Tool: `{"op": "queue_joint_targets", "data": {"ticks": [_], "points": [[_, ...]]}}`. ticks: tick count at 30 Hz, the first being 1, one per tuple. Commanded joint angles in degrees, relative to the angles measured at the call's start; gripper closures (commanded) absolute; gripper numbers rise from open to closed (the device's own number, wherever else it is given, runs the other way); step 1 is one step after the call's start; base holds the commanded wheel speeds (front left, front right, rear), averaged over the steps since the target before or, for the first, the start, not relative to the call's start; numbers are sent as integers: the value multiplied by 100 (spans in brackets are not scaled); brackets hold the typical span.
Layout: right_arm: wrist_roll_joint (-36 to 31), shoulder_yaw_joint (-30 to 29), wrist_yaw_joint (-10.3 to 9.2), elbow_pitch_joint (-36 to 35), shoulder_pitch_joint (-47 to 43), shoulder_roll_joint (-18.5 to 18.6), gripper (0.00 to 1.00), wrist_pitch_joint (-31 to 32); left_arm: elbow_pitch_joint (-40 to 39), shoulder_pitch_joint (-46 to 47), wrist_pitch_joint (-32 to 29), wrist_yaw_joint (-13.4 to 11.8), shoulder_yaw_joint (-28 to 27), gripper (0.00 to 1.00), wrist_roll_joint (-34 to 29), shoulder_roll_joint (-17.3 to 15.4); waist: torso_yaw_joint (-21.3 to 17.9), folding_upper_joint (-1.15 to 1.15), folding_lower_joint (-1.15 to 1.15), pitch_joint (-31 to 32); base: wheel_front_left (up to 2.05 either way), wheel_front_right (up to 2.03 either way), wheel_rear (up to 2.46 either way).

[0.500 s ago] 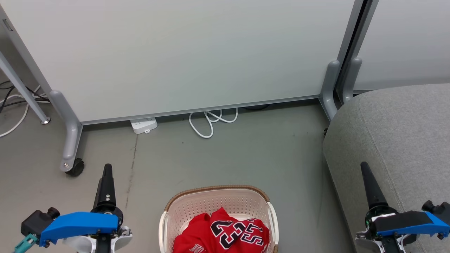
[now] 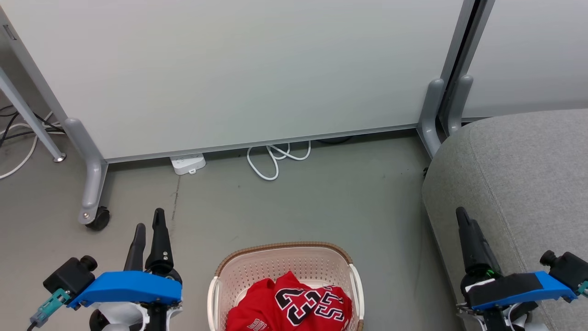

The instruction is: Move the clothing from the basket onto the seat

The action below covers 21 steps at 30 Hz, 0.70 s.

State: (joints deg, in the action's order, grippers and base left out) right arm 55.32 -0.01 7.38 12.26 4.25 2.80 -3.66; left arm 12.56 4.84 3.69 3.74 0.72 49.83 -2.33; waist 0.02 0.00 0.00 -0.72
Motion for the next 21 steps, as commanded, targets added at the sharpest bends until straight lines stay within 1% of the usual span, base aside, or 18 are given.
{"op": "queue_joint_targets", "data": {"ticks": [1,9,21], "points": [[-184,34,8,-90,109,59,0,-50,-86,154,53,-30,33,0,-222,-49,2,0,0,0,0,0,0],[-815,114,9,-24,112,70,0,-199,-56,171,201,-76,182,0,-934,-73,15,0,0,0,0,0,0],[-1631,202,10,76,127,66,0,-401,24,201,402,-118,358,0,-1764,-96,32,0,0,-1,0,0,0]]}}
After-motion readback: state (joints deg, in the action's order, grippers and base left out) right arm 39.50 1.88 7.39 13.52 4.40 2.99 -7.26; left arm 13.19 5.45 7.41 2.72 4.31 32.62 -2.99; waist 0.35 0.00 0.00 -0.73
